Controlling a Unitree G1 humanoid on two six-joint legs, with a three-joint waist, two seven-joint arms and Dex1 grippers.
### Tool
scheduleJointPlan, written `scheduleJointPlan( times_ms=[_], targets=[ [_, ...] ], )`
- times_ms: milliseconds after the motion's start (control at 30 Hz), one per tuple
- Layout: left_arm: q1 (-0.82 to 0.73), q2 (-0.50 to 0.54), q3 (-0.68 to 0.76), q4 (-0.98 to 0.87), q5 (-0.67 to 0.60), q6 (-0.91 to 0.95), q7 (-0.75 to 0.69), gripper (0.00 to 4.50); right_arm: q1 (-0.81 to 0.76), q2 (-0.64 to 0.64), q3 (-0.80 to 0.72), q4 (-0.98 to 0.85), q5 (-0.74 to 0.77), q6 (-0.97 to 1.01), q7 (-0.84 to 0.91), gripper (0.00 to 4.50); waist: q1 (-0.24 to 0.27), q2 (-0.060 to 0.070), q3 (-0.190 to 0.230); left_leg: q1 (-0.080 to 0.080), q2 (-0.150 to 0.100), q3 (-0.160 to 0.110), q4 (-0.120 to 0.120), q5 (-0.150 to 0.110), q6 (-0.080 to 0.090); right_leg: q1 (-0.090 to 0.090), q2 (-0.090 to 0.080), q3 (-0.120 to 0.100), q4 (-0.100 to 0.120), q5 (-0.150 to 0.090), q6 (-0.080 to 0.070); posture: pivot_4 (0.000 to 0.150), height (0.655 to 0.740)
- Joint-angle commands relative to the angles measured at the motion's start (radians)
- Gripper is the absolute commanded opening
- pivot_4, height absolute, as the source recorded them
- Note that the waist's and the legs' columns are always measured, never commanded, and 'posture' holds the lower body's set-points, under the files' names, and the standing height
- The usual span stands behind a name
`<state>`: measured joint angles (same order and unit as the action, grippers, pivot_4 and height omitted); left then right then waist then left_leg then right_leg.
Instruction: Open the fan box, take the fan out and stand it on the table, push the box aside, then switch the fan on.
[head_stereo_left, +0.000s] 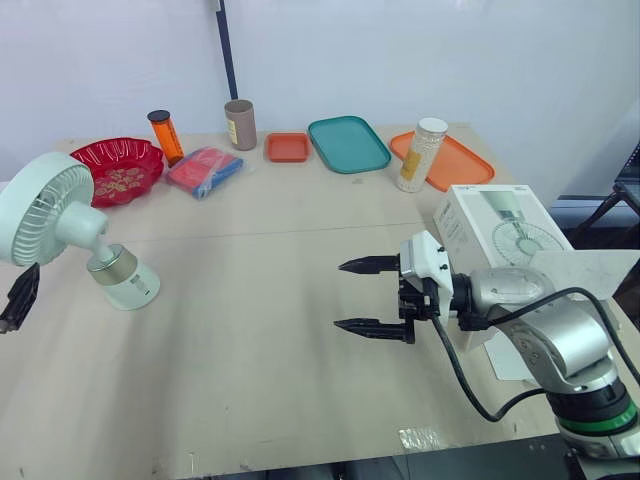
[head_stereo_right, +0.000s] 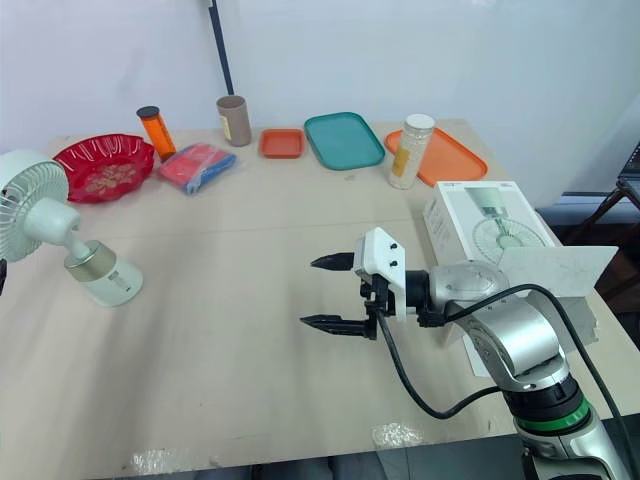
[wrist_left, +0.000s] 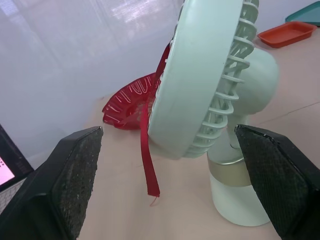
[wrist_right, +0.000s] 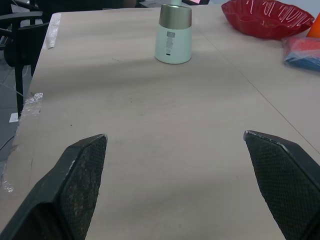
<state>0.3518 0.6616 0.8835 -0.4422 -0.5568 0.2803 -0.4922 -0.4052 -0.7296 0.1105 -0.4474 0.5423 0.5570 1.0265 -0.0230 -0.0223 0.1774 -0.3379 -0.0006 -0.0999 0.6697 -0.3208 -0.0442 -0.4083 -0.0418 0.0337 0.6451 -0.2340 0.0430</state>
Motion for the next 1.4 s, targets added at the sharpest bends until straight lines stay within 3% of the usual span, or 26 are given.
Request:
scheduleJointPlan(
  times_ms=[33,267,633,1200,1333,1400],
  targets=[
    [-0.036,0.044,0.003,0.04,0.019,-0.027,-0.031,4.5,-0.005,-0.007,-0.02,-0.031,0.006,-0.013,0.004,4.47,0.0,0.0,0.0,0.0,0.0,0.0,0.0,0.0,0.0,0.0,0.0,0.0,0.0,0.0,0.0,0.15,0.74],
    [-0.124,0.093,-0.051,0.121,0.052,-0.047,-0.089,4.5,0.005,0.001,-0.026,-0.056,0.03,0.03,-0.029,4.47,0.0,0.0,0.0,0.0,0.0,-0.001,0.0,0.0,0.0,0.0,0.0,-0.001,0.0,0.0,0.0,0.15,0.74],
    [-0.2,0.092,-0.115,0.155,0.074,-0.053,-0.119,4.5,-0.062,0.033,-0.104,-0.084,0.212,0.207,-0.119,4.47,0.0,0.0,0.0,-0.001,0.0,-0.002,-0.001,0.0,-0.001,0.0,0.0,-0.002,0.0,0.0,0.0,0.15,0.74],
    [-0.248,0.105,-0.16,0.218,0.114,-0.076,-0.156,4.5,-0.051,0.051,-0.085,-0.108,0.221,0.202,-0.161,4.47,0.0,0.0,0.0,-0.001,0.0,-0.002,-0.001,0.0,-0.001,-0.001,-0.001,-0.002,0.0,0.0,0.0,0.15,0.74],
    [-0.264,0.104,-0.167,0.226,0.121,-0.08,-0.159,3.46,-0.032,0.043,-0.079,-0.128,0.213,0.195,-0.157,4.5,0.0,0.0,0.0,-0.001,0.0,-0.002,-0.001,0.0,-0.001,-0.001,-0.001,-0.002,0.0,0.0,0.0,0.15,0.74],
    [-0.266,0.101,-0.166,0.226,0.122,-0.081,-0.159,3.46,-0.027,0.043,-0.078,-0.134,0.211,0.194,-0.157,4.5,0.0,0.0,0.0,-0.001,0.0,-0.002,0.0,0.0,-0.001,-0.001,-0.001,-0.002,0.0,0.0,0.0,0.15,0.74]
  ],
)
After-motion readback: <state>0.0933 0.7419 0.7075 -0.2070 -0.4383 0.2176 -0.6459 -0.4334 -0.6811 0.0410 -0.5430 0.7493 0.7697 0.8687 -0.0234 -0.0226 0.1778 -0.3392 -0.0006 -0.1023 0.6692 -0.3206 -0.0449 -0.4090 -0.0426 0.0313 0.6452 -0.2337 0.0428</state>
